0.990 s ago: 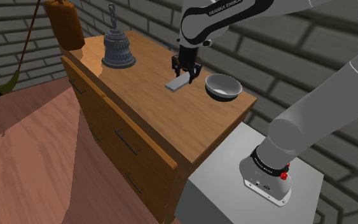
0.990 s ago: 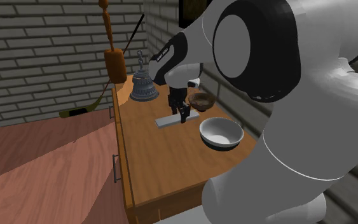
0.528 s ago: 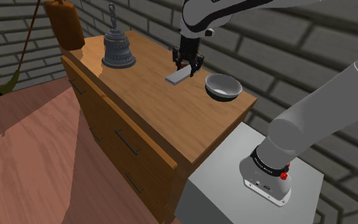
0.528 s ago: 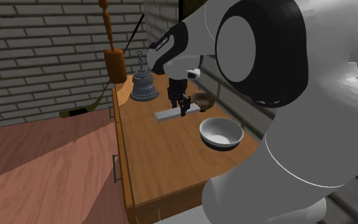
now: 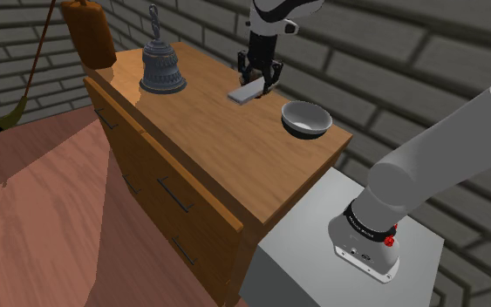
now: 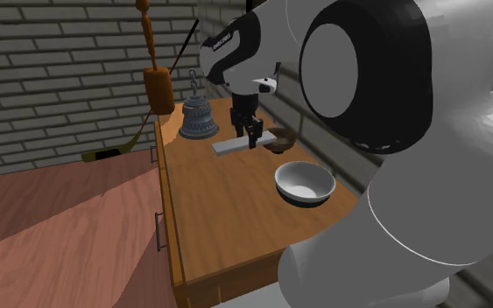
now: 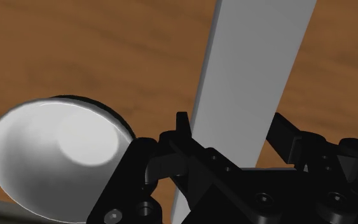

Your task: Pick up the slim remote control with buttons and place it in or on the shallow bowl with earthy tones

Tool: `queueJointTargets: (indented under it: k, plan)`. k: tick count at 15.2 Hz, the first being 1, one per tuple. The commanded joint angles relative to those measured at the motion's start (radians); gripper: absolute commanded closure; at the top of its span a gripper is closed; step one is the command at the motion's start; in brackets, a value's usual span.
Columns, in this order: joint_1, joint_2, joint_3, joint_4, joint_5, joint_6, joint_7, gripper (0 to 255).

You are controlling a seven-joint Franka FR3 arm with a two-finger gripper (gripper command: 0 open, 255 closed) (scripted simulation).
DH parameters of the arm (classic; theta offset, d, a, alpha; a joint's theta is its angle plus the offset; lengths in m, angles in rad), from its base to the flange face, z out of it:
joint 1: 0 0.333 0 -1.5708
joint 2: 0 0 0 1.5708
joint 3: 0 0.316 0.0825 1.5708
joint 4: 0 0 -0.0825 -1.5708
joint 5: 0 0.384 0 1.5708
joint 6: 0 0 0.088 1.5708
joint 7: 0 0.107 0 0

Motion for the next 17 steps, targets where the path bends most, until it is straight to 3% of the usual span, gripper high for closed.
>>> queueJointTargets:
  k: [1, 3, 8, 17]
  plan:
    - [-0.001, -0.008, -0.003, 0.021, 0.001, -0.029, -0.003, 255]
    - [-0.001, -0.012, -0.004, 0.039, 0.001, -0.05, -0.004, 255]
    - [-0.048, 0.107, -0.051, 0.161, -0.043, -0.058, -0.076, 255]
    - [-0.114, 0.358, -0.118, 0.463, -0.103, -0.114, -0.192, 255]
